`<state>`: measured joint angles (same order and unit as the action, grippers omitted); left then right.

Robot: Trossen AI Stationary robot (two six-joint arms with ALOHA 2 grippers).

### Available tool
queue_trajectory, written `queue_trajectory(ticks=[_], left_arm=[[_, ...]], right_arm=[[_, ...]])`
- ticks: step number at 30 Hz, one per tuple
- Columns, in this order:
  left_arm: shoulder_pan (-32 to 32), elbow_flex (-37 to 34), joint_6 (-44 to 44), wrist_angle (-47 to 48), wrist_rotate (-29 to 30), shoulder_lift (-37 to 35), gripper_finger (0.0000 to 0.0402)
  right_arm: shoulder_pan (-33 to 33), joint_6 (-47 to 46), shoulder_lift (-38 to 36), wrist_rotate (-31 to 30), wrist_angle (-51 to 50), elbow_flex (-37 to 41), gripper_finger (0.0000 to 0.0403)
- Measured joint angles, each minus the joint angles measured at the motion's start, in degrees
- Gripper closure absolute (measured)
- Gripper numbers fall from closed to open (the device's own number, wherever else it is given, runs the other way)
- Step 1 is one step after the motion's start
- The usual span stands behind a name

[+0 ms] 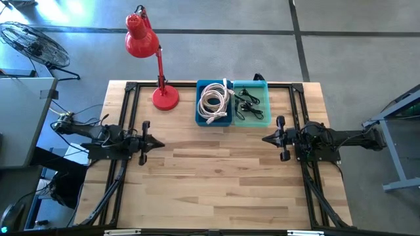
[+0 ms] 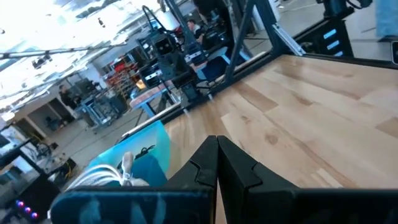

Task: Pick & Place USB Port
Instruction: Return to Home Position

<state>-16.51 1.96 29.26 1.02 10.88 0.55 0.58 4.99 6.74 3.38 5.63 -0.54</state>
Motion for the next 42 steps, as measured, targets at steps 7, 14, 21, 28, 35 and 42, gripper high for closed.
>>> queue_trajectory(ticks=[7, 14, 21, 28, 35, 42], left_arm=[[0.00, 0.02, 0.92, 0.04, -0.70, -0.01, 0.0402], [0.00, 0.03, 2.03, 0.01, -0.58, 0.03, 0.0401], [0.00, 0.01, 2.00, -0.67, -1.17, 0.05, 0.0401], [0.00, 0.00, 2.00, -0.85, -1.28, 0.05, 0.0401], [0.00, 0.00, 2.00, -0.90, -1.32, 0.07, 0.0401], [0.00, 0.00, 2.00, -0.98, -1.34, 0.07, 0.0401]], right_arm=[[0.00, 0.00, 0.00, 0.00, 0.00, 0.02, 0.0402], [0.00, -0.02, 0.00, 0.00, 0.00, 0.02, 0.0402], [0.01, -0.02, 0.00, 0.02, -0.01, 0.02, 0.0402], [0.02, -0.02, 0.00, 0.02, -0.01, 0.02, 0.0402], [0.00, -0.01, 0.00, 0.02, -0.02, 0.02, 0.0402], [0.00, -0.02, 0.00, 0.02, -0.02, 0.02, 0.0402]])
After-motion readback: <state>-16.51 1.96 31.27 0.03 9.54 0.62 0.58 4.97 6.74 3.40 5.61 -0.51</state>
